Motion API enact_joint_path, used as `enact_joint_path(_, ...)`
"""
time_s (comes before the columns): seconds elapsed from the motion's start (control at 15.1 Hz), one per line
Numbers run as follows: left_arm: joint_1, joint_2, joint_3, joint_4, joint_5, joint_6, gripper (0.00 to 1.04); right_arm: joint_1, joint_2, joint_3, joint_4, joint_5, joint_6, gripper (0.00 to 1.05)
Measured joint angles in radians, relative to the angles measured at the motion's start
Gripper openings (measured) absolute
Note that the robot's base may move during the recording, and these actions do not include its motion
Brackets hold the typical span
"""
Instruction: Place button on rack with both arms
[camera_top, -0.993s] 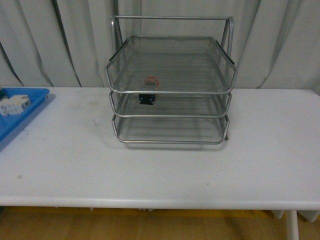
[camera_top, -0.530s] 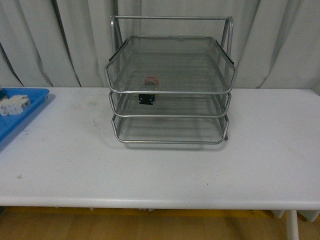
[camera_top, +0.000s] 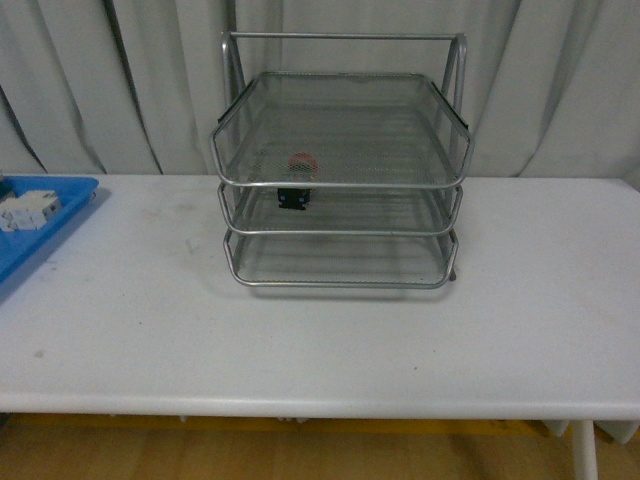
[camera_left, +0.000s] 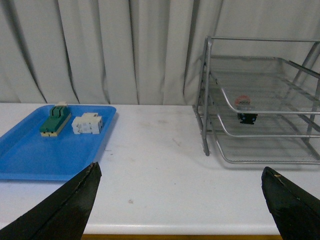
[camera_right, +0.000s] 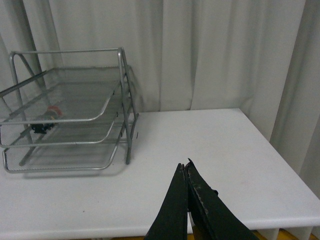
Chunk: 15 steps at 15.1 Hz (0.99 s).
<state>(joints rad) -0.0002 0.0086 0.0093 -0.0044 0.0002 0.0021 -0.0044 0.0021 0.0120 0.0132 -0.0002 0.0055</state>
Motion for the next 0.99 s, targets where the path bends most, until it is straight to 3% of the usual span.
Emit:
enact_joint_path(0.13, 0.000, 0.000, 0.000, 0.000, 0.000, 0.000, 0.98, 0.000, 0.001, 0.000, -0.016, 0.000, 0.000, 0.02)
enact_joint_path(0.26, 0.000, 0.000, 0.000, 0.001, -0.001, 0.000, 0.98, 0.000, 0.000, 0.000, -0.017, 0.000, -0.003, 0.17)
enact_joint_path(0.53, 0.000, 0.000, 0.000, 0.001, -0.001, 0.000, 0.98, 0.000, 0.000, 0.000, -0.017, 0.000, -0.003, 0.54)
enact_joint_path(0.73, 0.000, 0.000, 0.000, 0.001, 0.000, 0.000, 0.98, 0.000, 0.000, 0.000, -0.017, 0.000, -0.003, 0.92)
enact_joint_path(0.79, 0.000, 0.000, 0.000, 0.001, 0.000, 0.000, 0.98, 0.000, 0.000, 0.000, -0.017, 0.000, -0.002, 1.00)
enact_joint_path(0.99, 0.000, 0.000, 0.000, 0.001, 0.000, 0.000, 0.98, 0.000, 0.000, 0.000, -0.017, 0.000, -0.003, 0.98)
